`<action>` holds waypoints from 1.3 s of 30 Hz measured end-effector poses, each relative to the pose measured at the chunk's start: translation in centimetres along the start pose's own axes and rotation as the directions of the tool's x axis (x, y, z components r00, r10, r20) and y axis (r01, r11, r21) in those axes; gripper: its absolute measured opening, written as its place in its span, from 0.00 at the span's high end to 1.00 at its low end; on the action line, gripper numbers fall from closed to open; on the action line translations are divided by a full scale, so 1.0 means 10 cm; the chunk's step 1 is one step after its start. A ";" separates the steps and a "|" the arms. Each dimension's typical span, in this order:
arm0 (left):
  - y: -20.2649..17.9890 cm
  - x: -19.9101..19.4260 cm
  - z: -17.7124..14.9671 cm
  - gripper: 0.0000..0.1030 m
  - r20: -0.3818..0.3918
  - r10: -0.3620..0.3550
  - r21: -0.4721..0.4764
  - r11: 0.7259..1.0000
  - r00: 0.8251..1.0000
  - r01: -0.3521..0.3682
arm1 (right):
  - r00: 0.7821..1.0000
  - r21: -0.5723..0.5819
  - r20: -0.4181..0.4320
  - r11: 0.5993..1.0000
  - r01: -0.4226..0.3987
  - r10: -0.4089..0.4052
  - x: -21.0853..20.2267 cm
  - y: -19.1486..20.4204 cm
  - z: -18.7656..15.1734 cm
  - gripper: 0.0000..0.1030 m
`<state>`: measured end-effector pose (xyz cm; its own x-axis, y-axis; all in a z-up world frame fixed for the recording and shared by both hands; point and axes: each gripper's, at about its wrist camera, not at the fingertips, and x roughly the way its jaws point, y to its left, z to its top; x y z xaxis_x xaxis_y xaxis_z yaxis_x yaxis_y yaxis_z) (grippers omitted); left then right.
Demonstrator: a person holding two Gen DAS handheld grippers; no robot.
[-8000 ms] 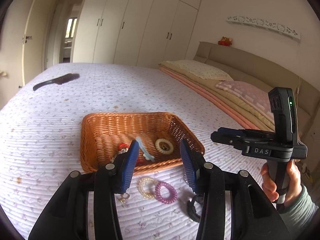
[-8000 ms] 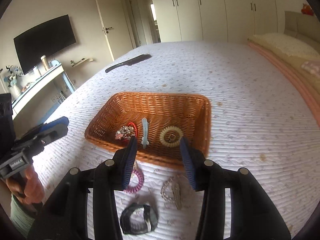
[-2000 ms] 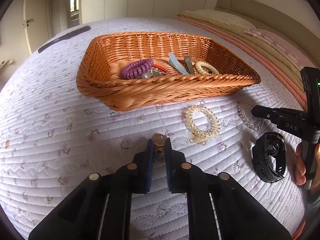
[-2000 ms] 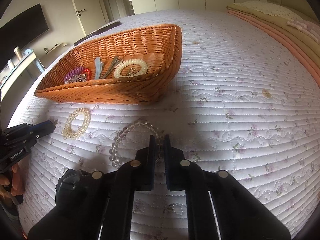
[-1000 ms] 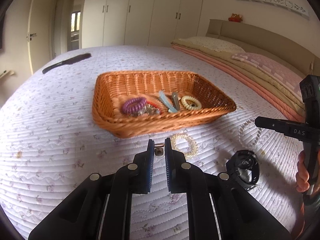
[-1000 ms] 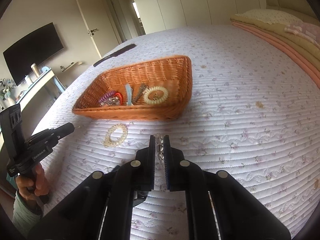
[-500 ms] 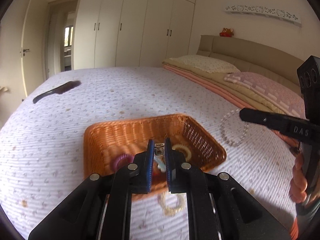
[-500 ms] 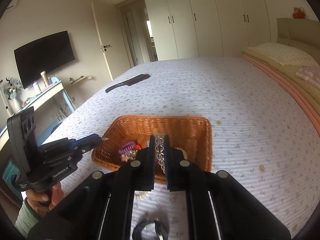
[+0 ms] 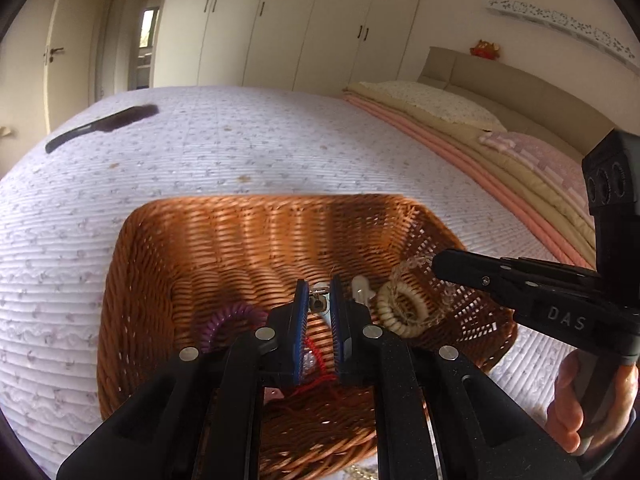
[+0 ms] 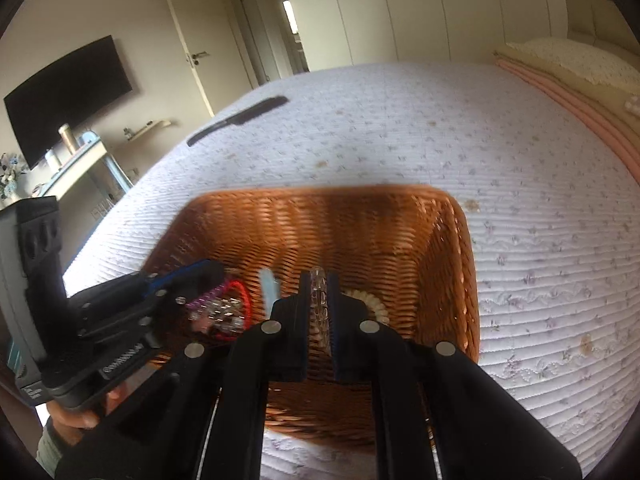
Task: Organize jewelry
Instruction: 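Carry the bead bracelet and gold charm into the basket and open both tools, then grasp the black watch with the right tool while the left tool grasps the pearl bracelet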
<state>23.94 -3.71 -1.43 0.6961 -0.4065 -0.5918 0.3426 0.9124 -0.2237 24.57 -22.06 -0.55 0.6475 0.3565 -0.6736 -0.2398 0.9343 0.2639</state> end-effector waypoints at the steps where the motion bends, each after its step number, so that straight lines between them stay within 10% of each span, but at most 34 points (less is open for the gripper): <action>1: 0.02 0.01 -0.01 0.91 -0.002 0.002 -0.003 1.000 1.000 -0.002 | 1.000 0.007 -0.004 1.000 0.001 -0.001 0.02 -0.02 0.00 0.94; 6: 0.08 0.01 -0.03 0.76 -0.006 -0.005 -0.026 1.000 1.000 0.005 | 1.000 0.025 -0.014 1.000 0.011 -0.010 0.06 -0.10 -0.06 0.93; 10: 0.04 -0.17 -0.01 0.69 0.039 -0.018 -0.021 1.000 0.999 0.019 | 1.000 0.043 -0.013 0.999 0.011 -0.010 -0.01 -0.11 -0.06 0.56; 25: -0.34 -1.60 -0.50 0.58 0.169 -0.031 -0.019 0.999 0.985 0.035 | 0.987 -0.039 0.097 0.990 0.133 -0.128 -1.33 0.25 -0.73 0.55; 39: -0.31 -1.41 -1.26 0.58 -0.035 0.025 -0.060 0.998 0.999 -0.027 | 0.985 0.039 -0.074 0.987 0.156 -0.153 -0.95 0.11 -1.66 0.56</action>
<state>5.08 -0.25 -2.15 0.6822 -0.3813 -0.6238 0.2849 0.9244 -0.2535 6.13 -24.31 -5.32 0.6216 0.2091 -0.7549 -0.1078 0.9774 0.1820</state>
